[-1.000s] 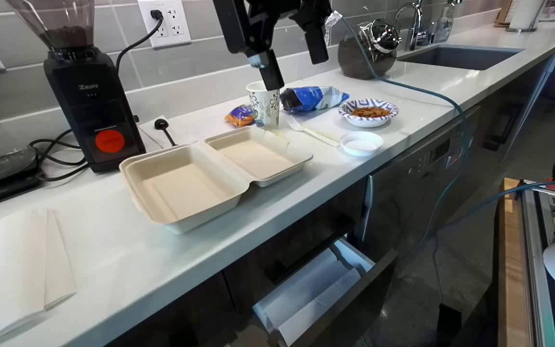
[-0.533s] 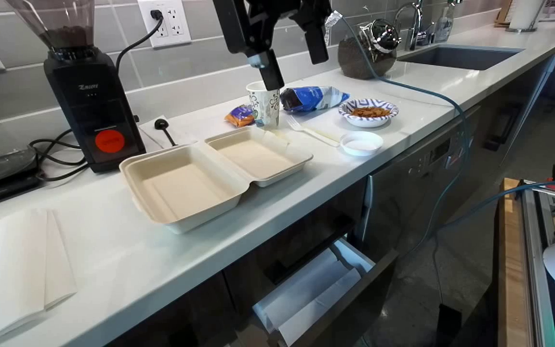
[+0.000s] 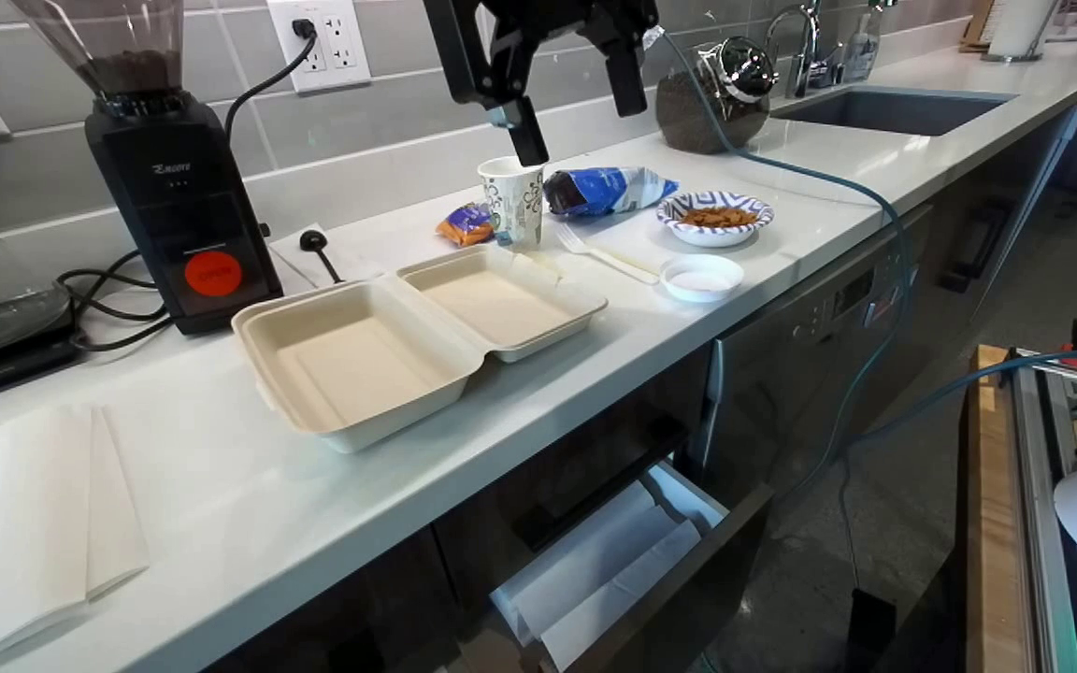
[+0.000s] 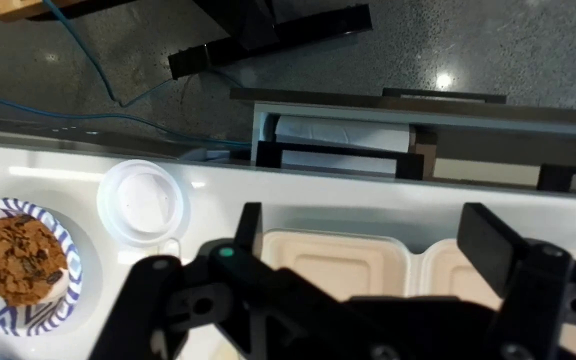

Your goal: Pour the snacks out of the white and blue packet and into the food pack.

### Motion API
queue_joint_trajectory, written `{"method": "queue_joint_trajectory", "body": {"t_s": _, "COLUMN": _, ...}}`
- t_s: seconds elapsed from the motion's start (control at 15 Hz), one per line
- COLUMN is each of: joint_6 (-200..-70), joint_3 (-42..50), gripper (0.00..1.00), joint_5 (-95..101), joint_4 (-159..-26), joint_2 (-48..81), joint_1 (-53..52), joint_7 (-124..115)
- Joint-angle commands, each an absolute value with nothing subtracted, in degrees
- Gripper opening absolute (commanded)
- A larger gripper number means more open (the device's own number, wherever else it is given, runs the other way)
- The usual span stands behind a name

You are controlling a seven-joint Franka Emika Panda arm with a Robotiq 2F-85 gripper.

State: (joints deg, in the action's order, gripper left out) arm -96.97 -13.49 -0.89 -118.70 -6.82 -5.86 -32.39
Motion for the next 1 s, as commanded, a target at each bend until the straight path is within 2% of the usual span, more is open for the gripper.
{"method": "queue_joint_trajectory", "body": {"t_s": 0.0, "joint_6": -101.20, "joint_3": -9.98, "gripper": 1.00, "joint_5": -0.25, "joint_4": -118.49, "joint_2": -4.22, "joint_1": -4.03, "joint_7": -39.01}}
{"method": "queue_joint_trajectory", "body": {"t_s": 0.53, "joint_6": -117.76, "joint_3": -2.17, "gripper": 1.00, "joint_5": 1.73, "joint_4": -117.55, "joint_2": 0.12, "joint_1": 0.21, "joint_7": -50.72}}
{"method": "queue_joint_trajectory", "body": {"t_s": 0.93, "joint_6": -118.68, "joint_3": 0.17, "gripper": 1.00, "joint_5": 2.11, "joint_4": -117.21, "joint_2": -0.10, "joint_1": 1.21, "joint_7": -52.26}}
